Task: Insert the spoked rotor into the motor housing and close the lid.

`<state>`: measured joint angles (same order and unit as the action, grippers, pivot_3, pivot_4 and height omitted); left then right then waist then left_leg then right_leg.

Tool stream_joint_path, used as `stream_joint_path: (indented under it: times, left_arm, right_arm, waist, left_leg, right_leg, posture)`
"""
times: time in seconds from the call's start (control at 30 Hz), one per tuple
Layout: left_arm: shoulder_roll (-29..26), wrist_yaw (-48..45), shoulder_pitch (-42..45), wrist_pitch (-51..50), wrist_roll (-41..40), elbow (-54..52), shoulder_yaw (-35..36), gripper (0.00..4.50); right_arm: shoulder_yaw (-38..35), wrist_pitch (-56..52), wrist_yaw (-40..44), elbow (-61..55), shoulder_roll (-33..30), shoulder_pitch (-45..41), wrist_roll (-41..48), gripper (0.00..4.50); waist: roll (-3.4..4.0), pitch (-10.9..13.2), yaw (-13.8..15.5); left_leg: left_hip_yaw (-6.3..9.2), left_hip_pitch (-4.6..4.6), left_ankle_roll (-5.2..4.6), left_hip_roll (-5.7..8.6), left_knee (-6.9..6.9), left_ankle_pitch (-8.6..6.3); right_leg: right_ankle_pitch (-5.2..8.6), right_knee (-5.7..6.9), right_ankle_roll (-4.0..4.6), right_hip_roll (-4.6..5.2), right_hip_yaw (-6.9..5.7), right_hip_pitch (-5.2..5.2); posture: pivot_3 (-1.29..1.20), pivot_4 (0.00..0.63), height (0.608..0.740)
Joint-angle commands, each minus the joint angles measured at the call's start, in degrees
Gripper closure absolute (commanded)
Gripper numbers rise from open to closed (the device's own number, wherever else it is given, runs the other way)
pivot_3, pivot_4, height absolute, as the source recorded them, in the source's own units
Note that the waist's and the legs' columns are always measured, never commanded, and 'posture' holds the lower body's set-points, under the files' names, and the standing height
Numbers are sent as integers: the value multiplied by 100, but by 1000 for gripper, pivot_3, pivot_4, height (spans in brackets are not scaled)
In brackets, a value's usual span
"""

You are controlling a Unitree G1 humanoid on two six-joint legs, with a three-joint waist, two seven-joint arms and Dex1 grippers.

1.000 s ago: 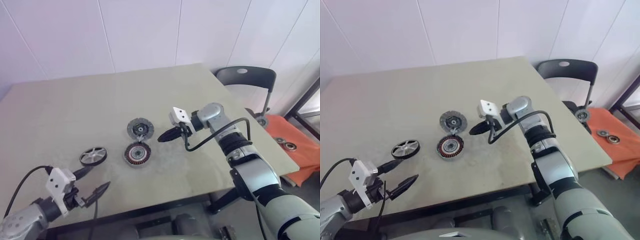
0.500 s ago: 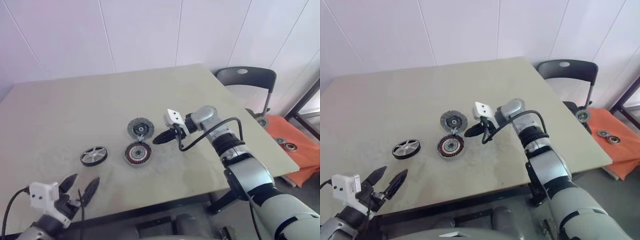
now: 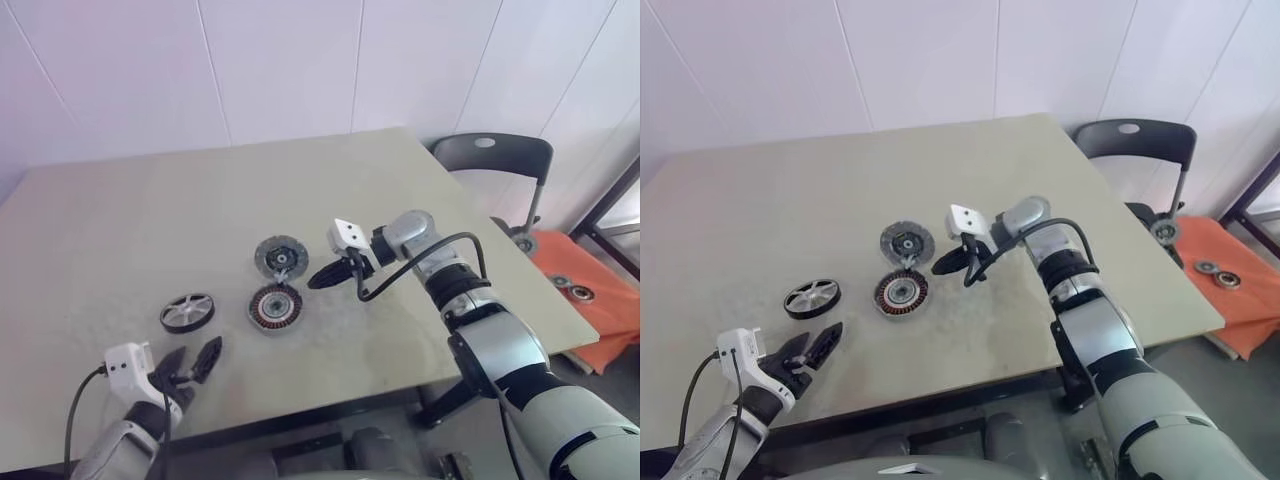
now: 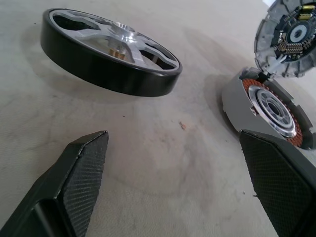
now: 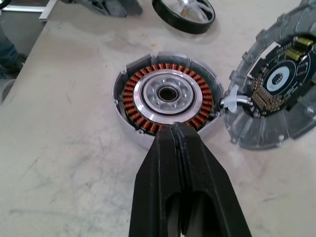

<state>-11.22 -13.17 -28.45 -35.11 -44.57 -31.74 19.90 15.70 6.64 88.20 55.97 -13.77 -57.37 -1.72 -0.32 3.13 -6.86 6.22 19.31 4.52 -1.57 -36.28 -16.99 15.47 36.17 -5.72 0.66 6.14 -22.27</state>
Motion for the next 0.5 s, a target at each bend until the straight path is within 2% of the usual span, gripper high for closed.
stream_joint_path:
  times: [0.03, 0.27, 0.5]
  left_arm:
    - [15, 211, 193, -182, -198, -26, -21, 0]
    - [-25, 340, 477, -119, -257, 333, 185, 0]
    - [-32, 442, 1127, 162, -30, 927, 313, 0]
  right_arm:
    - [-58, 36, -1, -87, -35, -159, 34, 4479]
    - [-65, 0, -7, -125, -91, -108, 27, 4479]
    - [-31, 8, -36, -104, -118, -81, -24, 4479]
  waist:
    - [0, -1, 6]
    - [2, -3, 12]
    - [0, -6, -5]
  left_leg:
    - [0, -1, 1, 0, -4, 0]
    - [2, -1, 2, 3, -13, 1]
    - [6, -5, 17, 3, -19, 10]
  right_leg:
    - [2, 0, 3, 0, 0, 4]
    - [0, 0, 2, 1, 0, 9]
    - [-8, 5, 12, -3, -1, 13]
  posture:
    - [0, 0, 740]
    - [0, 0, 740]
    - [0, 0, 740]
